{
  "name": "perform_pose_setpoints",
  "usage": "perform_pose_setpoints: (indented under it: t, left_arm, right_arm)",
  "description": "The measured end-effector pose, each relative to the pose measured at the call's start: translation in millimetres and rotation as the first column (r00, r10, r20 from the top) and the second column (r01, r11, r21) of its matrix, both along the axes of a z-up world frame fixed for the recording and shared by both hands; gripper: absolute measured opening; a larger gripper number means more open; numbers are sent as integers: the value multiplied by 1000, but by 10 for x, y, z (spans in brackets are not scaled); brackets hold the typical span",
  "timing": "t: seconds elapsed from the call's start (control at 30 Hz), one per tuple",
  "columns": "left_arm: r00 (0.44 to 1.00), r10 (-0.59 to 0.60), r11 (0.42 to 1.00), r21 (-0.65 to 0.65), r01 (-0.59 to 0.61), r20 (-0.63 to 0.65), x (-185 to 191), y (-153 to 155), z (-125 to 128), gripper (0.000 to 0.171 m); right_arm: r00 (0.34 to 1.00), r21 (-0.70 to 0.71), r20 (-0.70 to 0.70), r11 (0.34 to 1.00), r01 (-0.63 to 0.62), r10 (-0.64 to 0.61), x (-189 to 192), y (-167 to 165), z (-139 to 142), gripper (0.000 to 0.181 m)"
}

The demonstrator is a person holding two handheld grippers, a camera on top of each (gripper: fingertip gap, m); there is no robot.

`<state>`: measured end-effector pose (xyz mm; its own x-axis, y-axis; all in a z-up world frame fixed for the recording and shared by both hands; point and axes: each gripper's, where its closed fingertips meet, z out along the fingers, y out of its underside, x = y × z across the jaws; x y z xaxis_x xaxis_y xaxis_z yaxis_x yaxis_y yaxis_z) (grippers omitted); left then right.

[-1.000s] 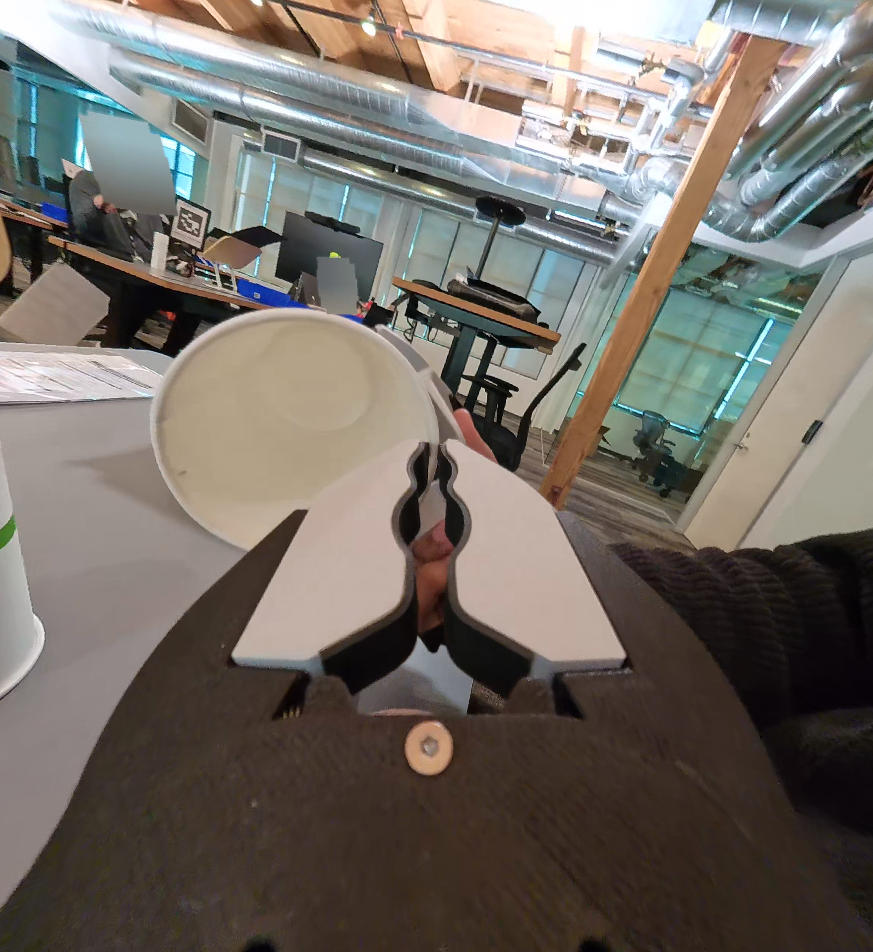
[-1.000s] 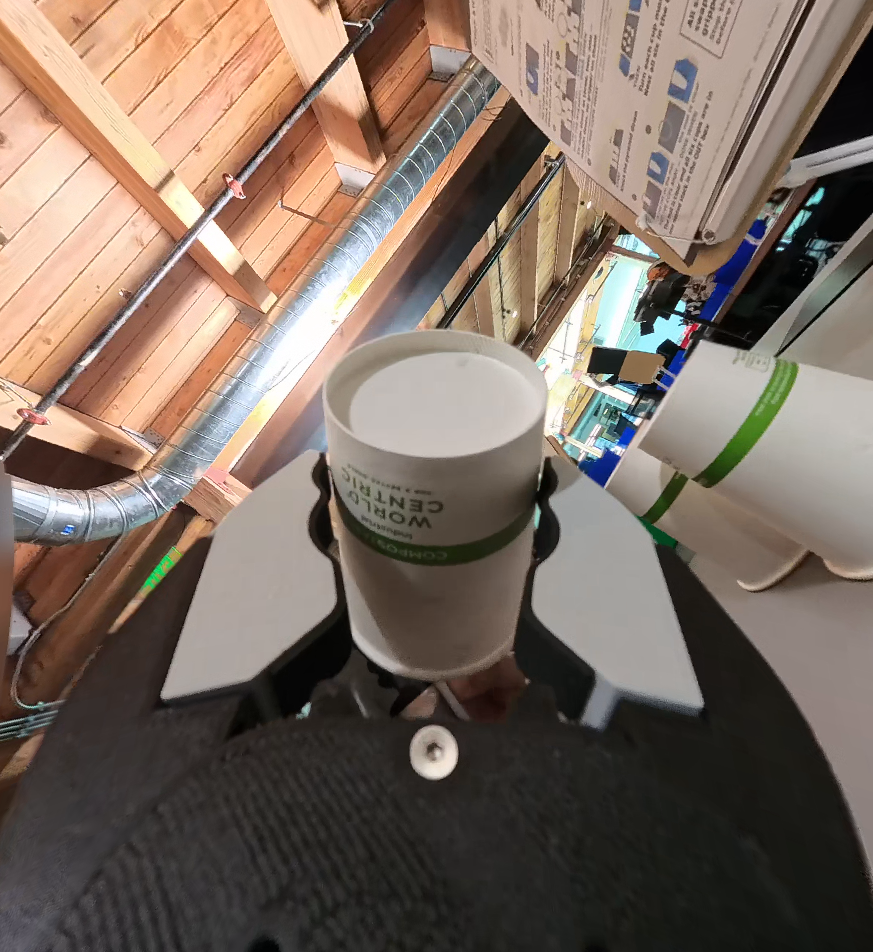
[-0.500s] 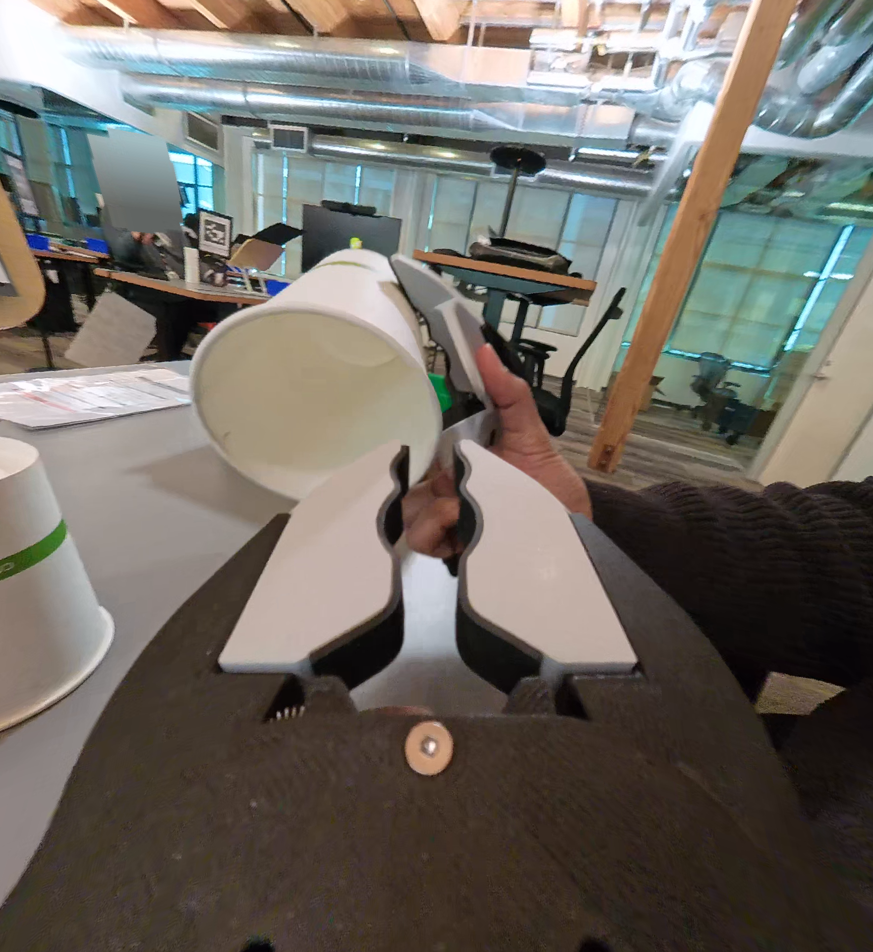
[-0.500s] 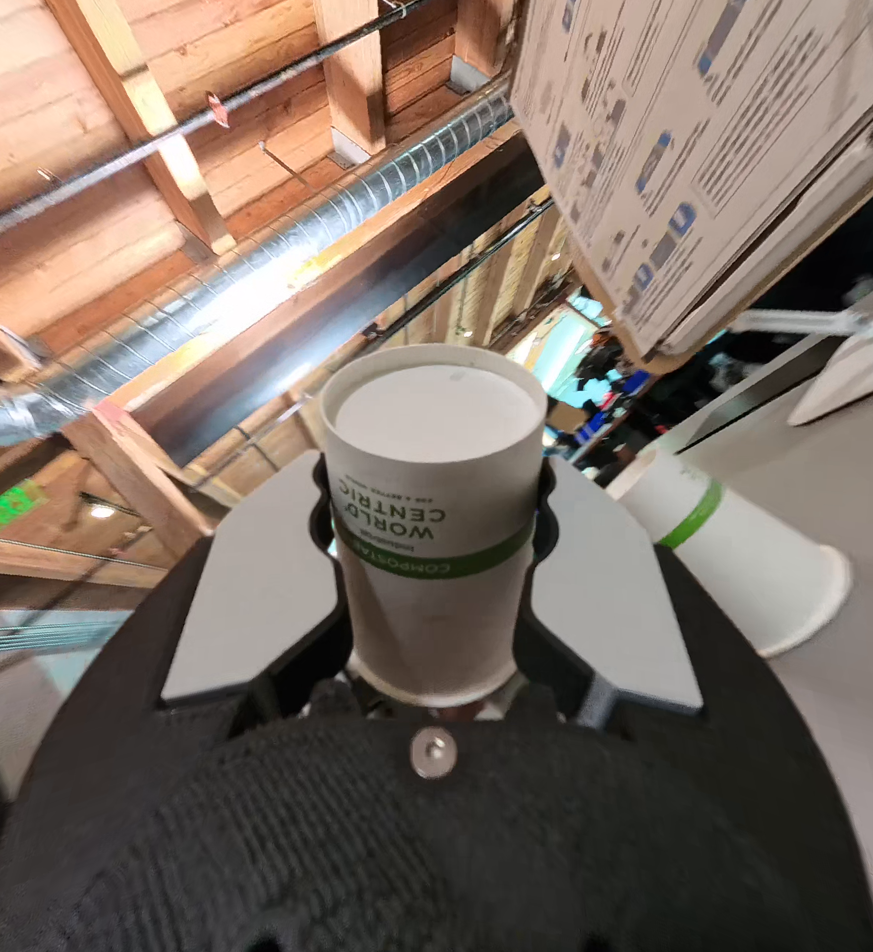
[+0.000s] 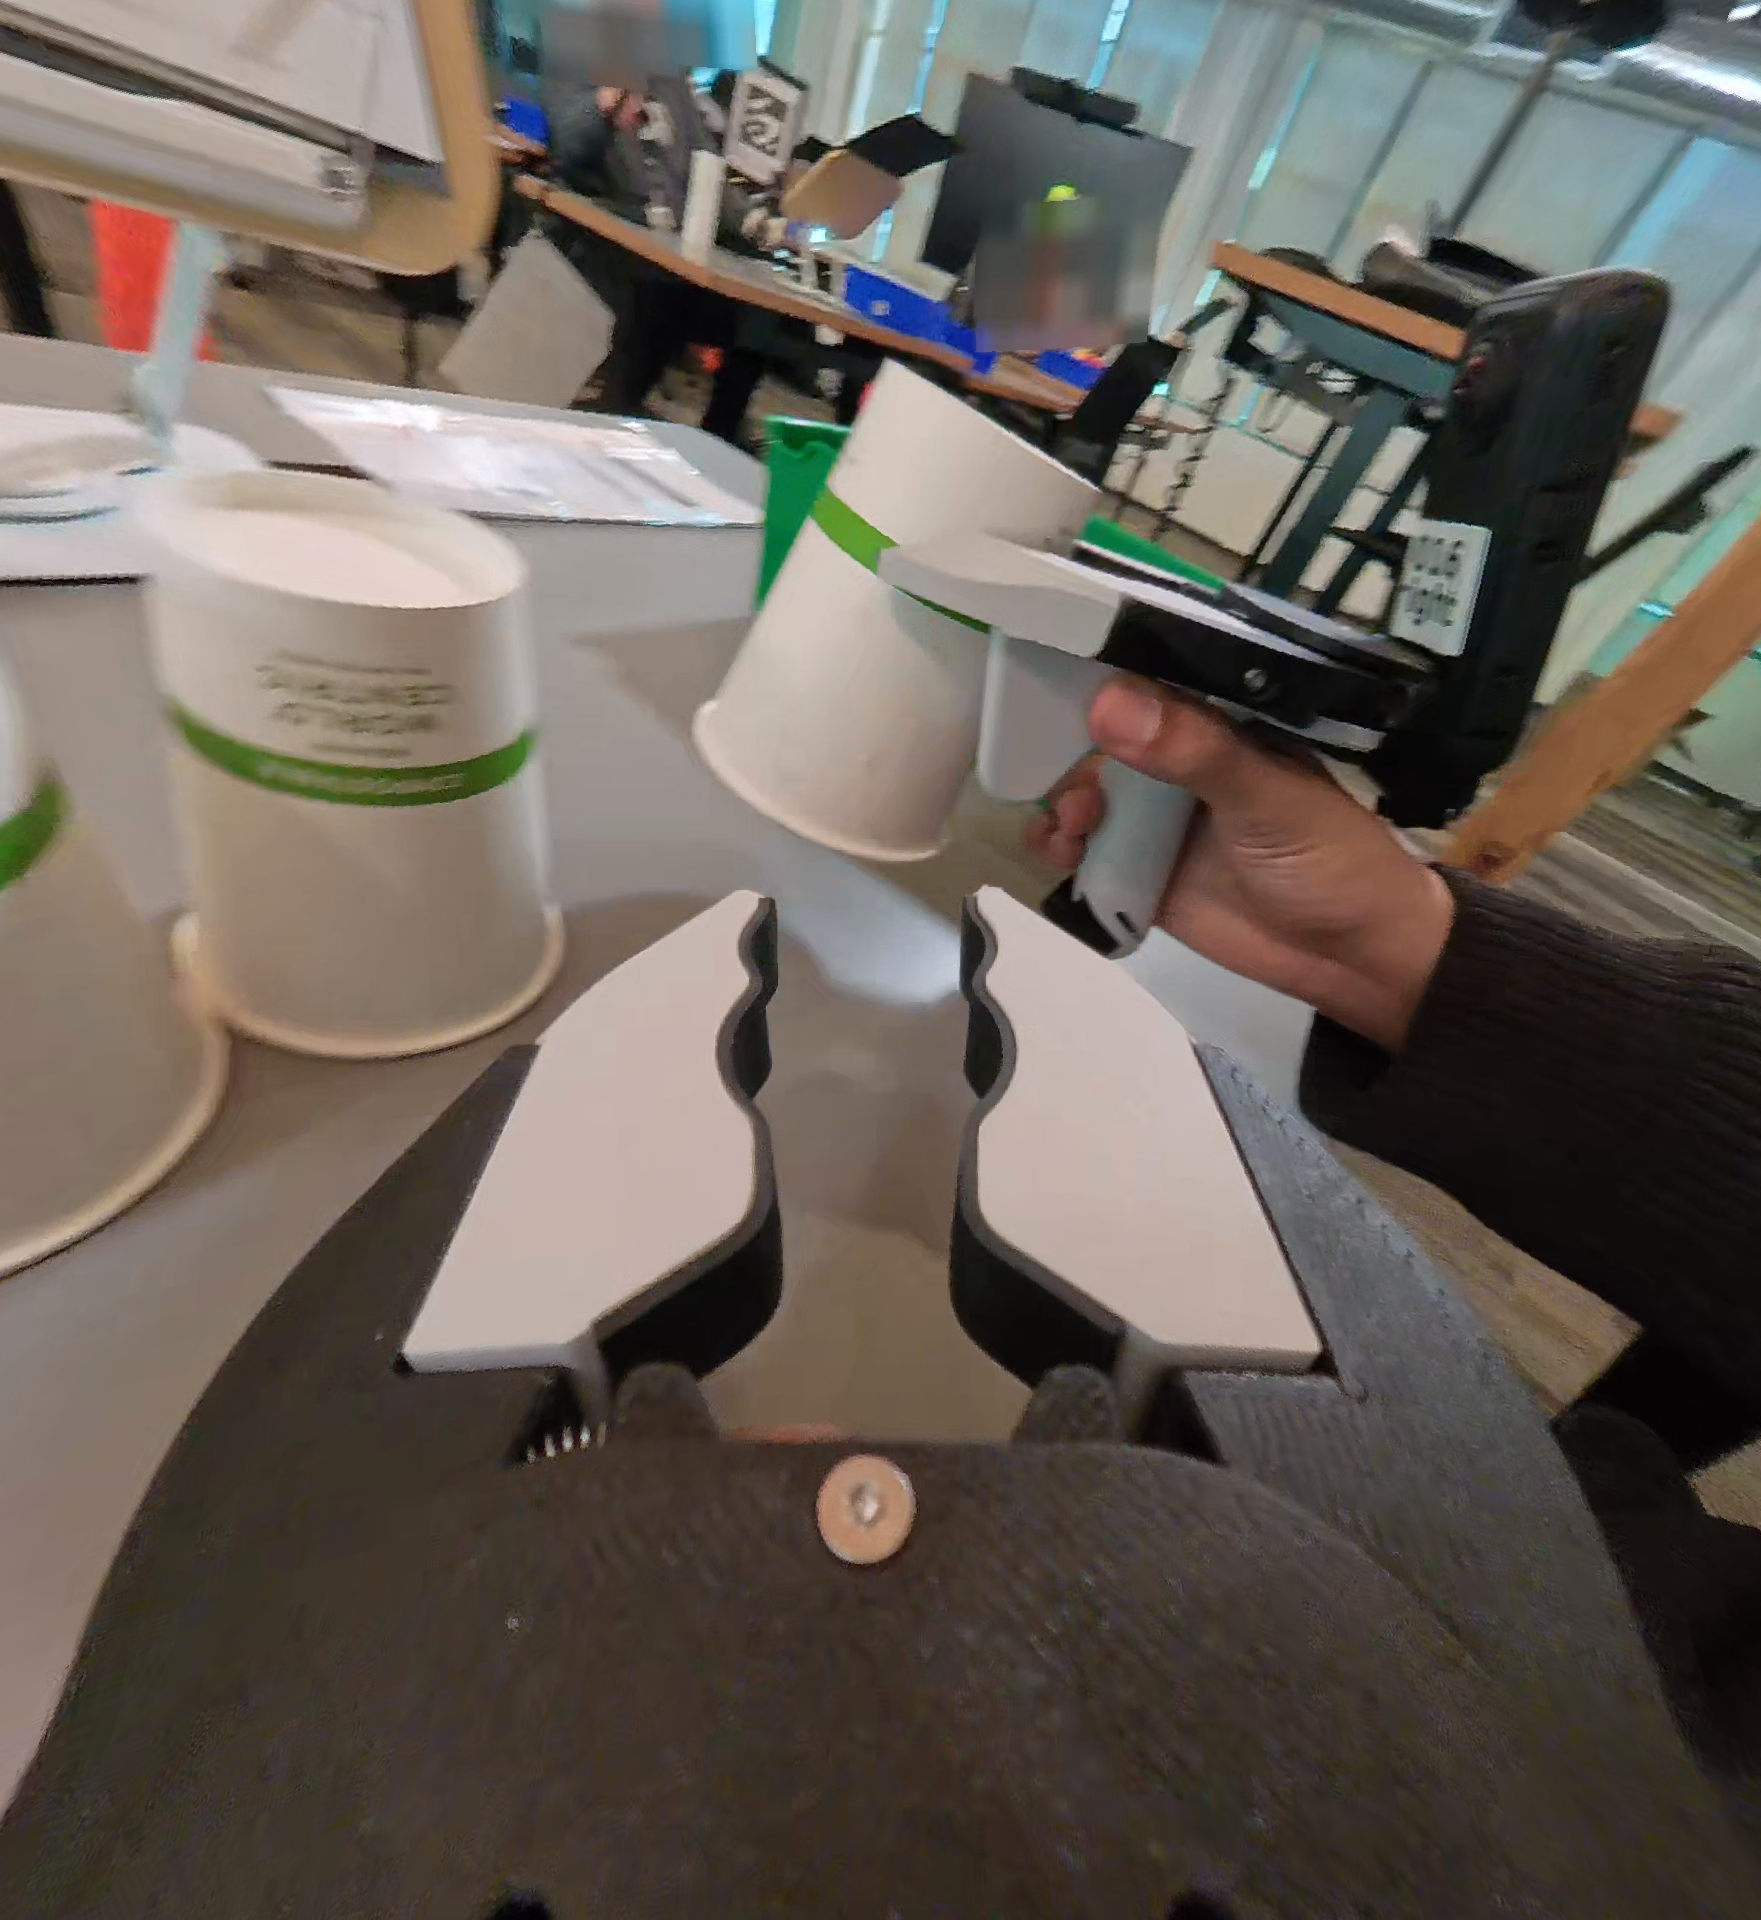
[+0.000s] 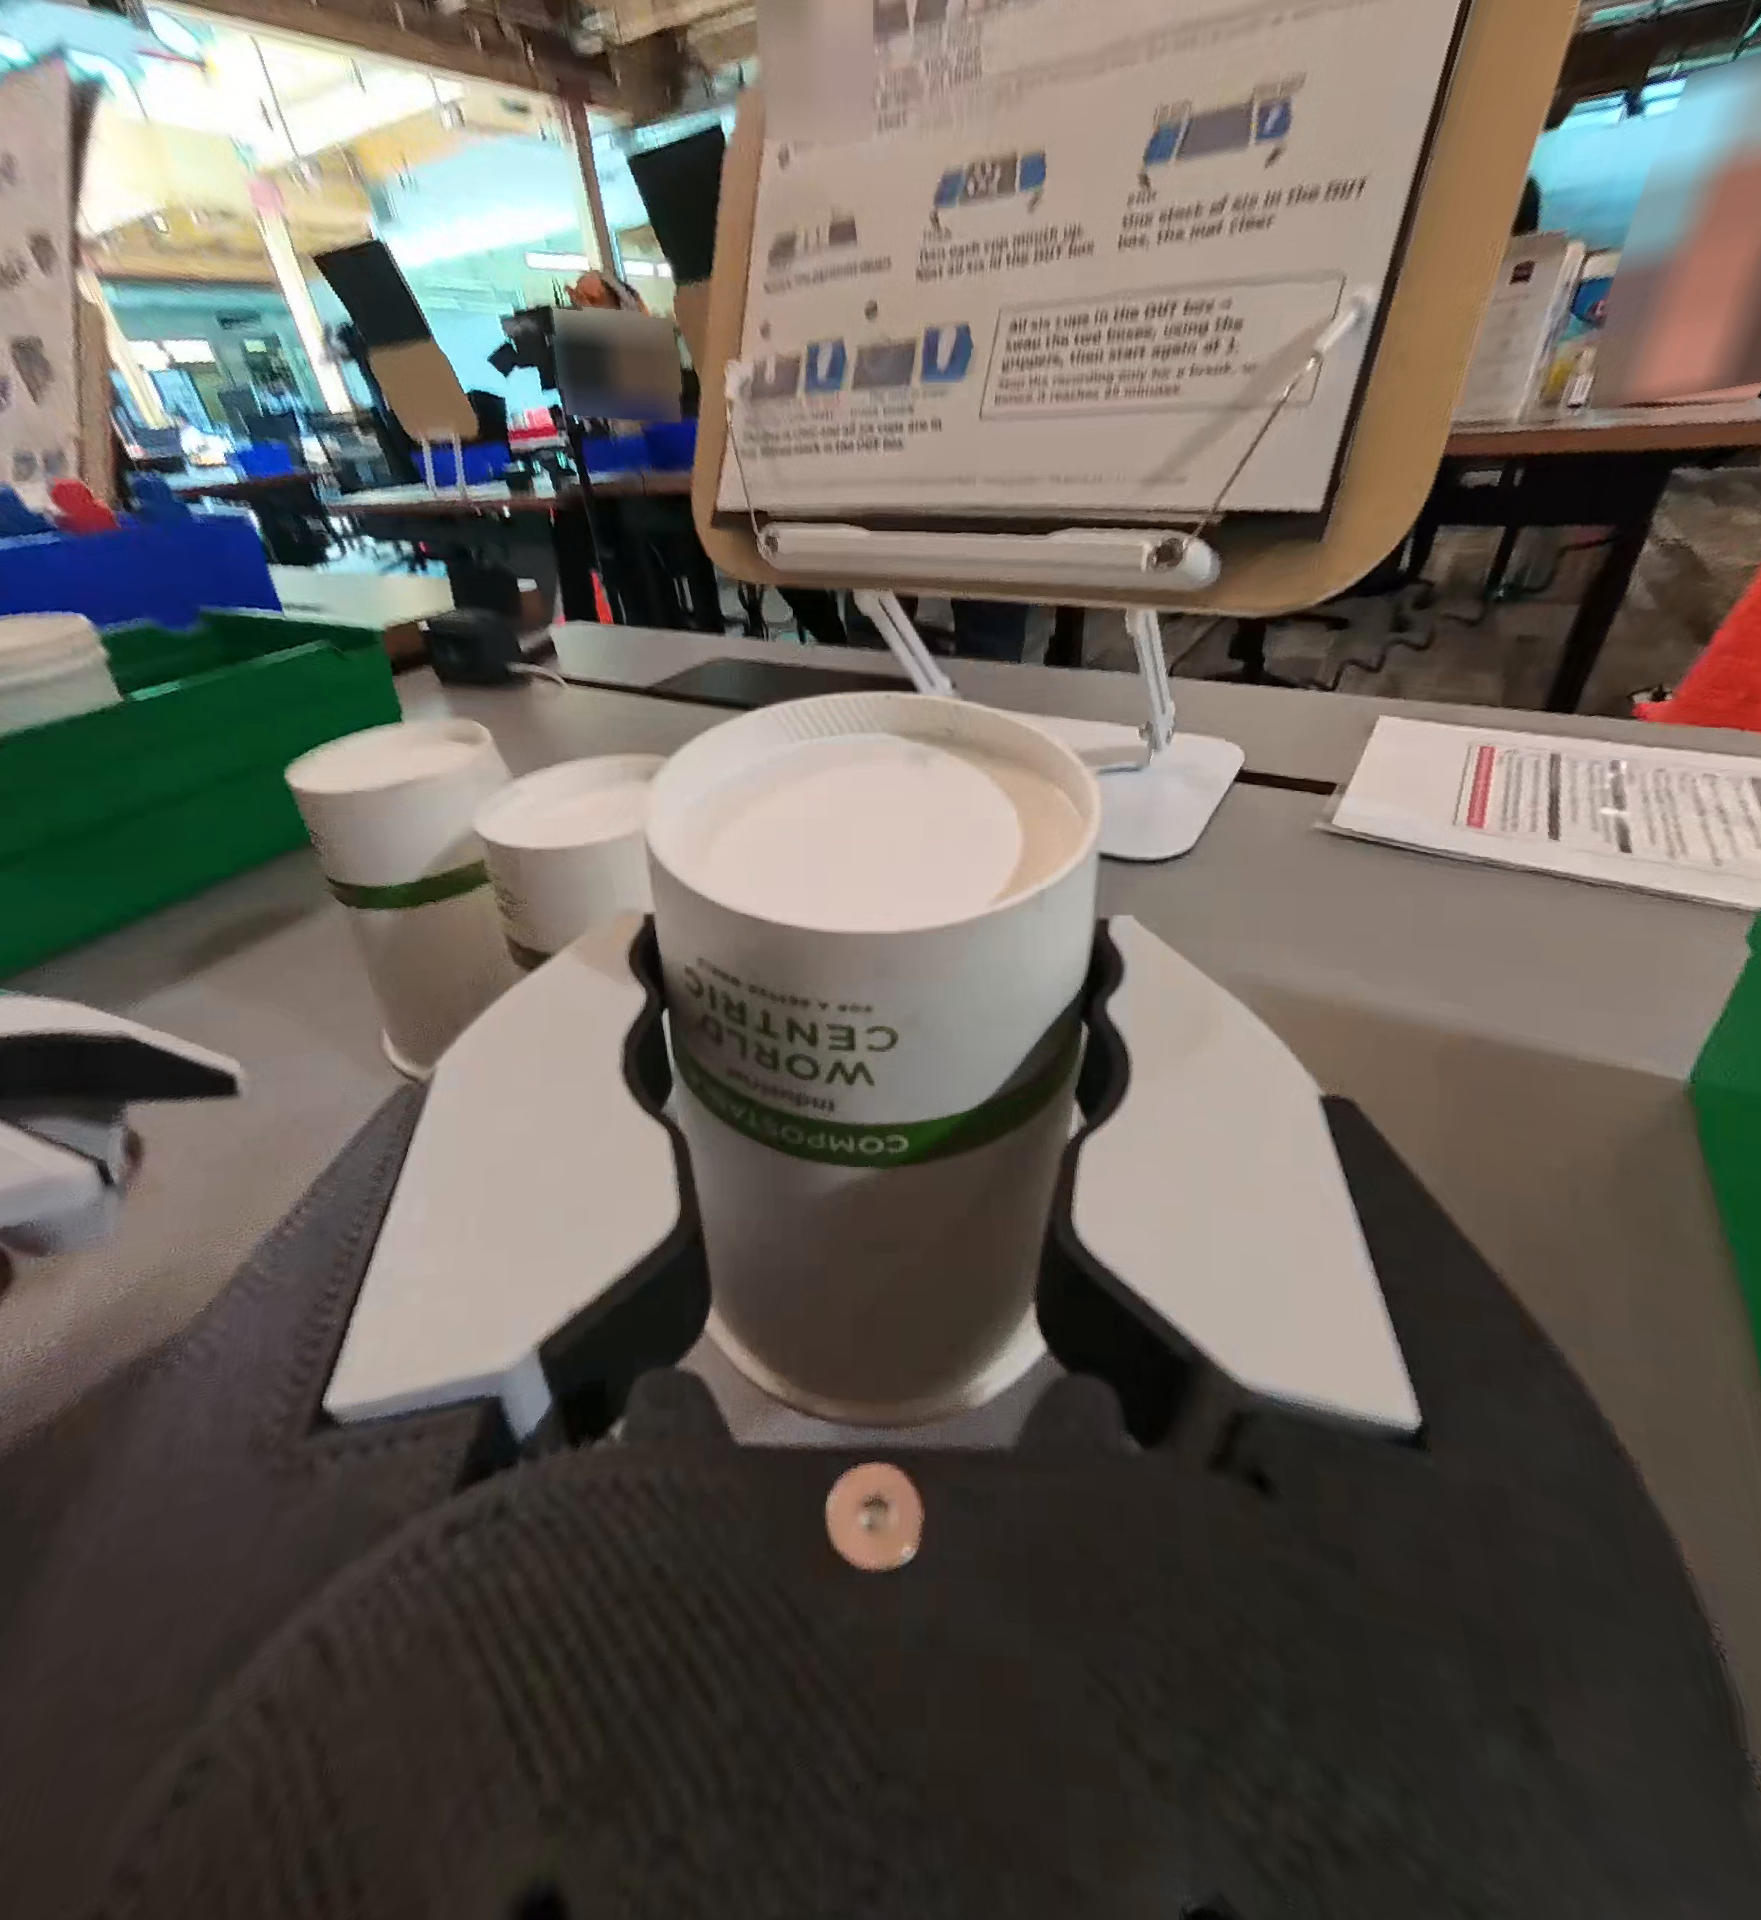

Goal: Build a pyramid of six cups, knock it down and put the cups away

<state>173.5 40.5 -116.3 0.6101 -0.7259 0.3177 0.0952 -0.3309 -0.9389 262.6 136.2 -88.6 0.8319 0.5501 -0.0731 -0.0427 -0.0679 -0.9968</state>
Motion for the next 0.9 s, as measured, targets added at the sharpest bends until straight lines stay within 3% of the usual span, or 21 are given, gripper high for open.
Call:
perform_pose_setpoints:
  t: [0.2,0.37,0.47,0.7,0.9]
  left_arm:
    - [975,220,975,-19,-221,-32,-616,327,-41,34]
    - [932,360,933,-12,-361,-51,-1156,517,-46,34]
    - [902,431,901,-57,-431,-5,-1437,605,-57,34]
    - [850,502,857,-219,-466,157,-1750,608,-77,34]
    - [866,492,864,-172,-473,90,-1718,571,-93,34]
  right_arm:
    - [986,-38,149,997,-71,76,-121,313,-236,79]
    - [993,-142,42,985,-99,106,-199,435,-352,79]
    - [992,-167,49,981,-103,113,-248,457,-382,79]
    - [980,-176,158,980,-89,118,-365,471,-469,79]
    - [971,-194,201,977,-90,129,-410,477,-523,80]
